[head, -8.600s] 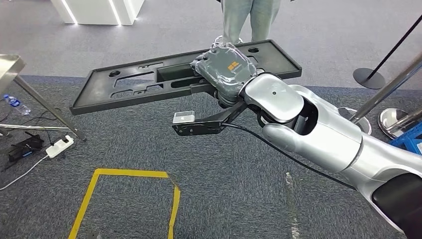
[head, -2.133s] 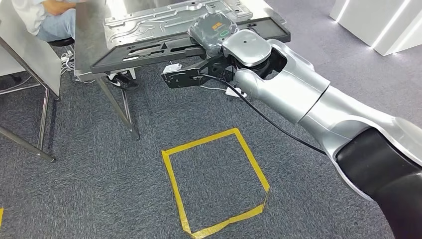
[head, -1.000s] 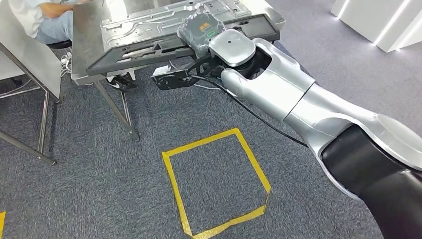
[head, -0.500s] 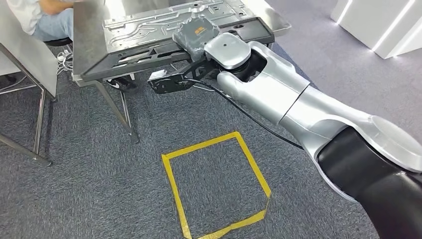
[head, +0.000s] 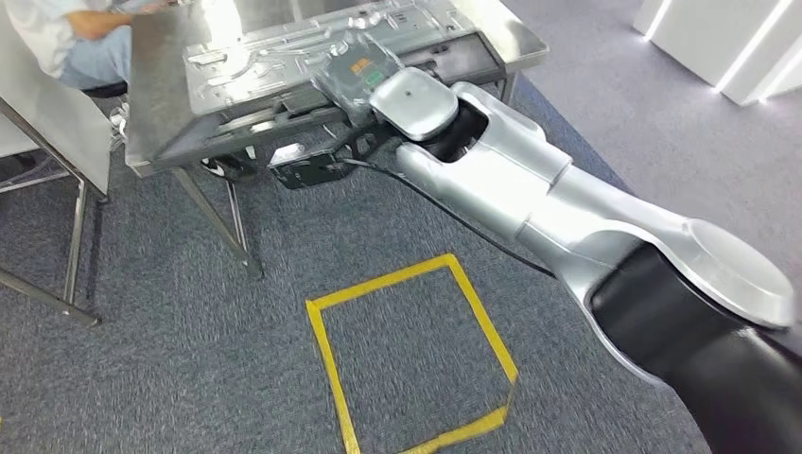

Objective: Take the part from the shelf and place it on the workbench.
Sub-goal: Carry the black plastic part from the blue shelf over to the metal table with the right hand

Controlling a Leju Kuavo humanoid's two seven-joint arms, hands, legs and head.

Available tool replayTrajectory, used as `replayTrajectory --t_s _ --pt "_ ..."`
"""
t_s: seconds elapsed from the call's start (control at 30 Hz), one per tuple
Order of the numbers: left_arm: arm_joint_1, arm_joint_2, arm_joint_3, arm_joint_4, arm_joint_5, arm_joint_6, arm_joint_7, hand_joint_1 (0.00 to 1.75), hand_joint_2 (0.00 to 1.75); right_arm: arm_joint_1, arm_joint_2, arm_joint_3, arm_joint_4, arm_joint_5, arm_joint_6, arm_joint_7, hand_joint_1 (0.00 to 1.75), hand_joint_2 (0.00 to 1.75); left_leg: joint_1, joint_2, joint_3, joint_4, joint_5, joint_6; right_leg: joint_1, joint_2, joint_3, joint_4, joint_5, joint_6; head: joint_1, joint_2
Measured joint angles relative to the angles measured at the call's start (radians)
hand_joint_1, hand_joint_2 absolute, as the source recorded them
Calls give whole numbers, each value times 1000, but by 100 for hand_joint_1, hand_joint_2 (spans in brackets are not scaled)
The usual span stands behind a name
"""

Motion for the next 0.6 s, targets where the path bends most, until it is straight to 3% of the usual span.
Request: replayTrajectory --t_s 0.07,0.1,0.13,0.17,0.23,0.3,0.4,0.47,0.53,0.6 --pt "-1 0 0 0 0 0 0 0 175 -2 11 2 7 2 0 -5 175 175 3 1 -71 124 -40 -10 0 0 10 -2 -7 -5 -2 0" --pt "0 -1 0 0 1 0 1 0 175 -2 14 5 11 2 0 -9 175 175 5 1 -102 168 -43 -13 0 0 16 -2 -11 -6 -2 0" --pt "1 -2 0 0 1 0 2 0 175 -1 17 9 15 3 0 -12 175 175 6 1 -118 179 -27 -14 0 0 23 -2 -16 -6 -2 0" --pt "3 -2 0 0 1 0 3 0 175 0 19 13 18 3 0 -14 175 175 7 1 -115 153 6 -14 0 0 30 -2 -22 -5 -2 0" --pt "5 -2 0 0 1 3 6 0 175 -1 22 19 23 3 0 -15 175 175 6 0 -68 25 90 -10 0 0 47 -3 -33 -1 -2 0" --pt "3 -2 -1 0 1 6 7 0 175 -5 23 23 28 3 0 -15 175 175 1 0 -23 -74 126 -2 0 0 56 -10 -38 7 -2 0" --pt "1 -1 -1 0 1 7 8 0 175 -10 25 28 33 2 1 -17 175 175 -8 0 -7 -108 116 16 2 2 58 -24 -35 24 -3 0" --pt "5 -1 -1 0 1 8 8 0 175 -11 27 29 37 1 2 -18 175 175 -3 2 7 -120 115 28 4 1 58 -12 -49 33 -2 0" --pt "6 -1 -1 0 0 7 6 0 175 -14 27 30 41 -1 4 -18 175 175 0 3 23 -129 112 40 7 -1 16 77 -89 37 4 0" --pt "4 -1 -1 0 -1 7 4 0 175 -14 27 32 44 -2 5 -17 175 175 -4 4 28 -126 104 49 9 -3 -61 209 -128 36 7 0"
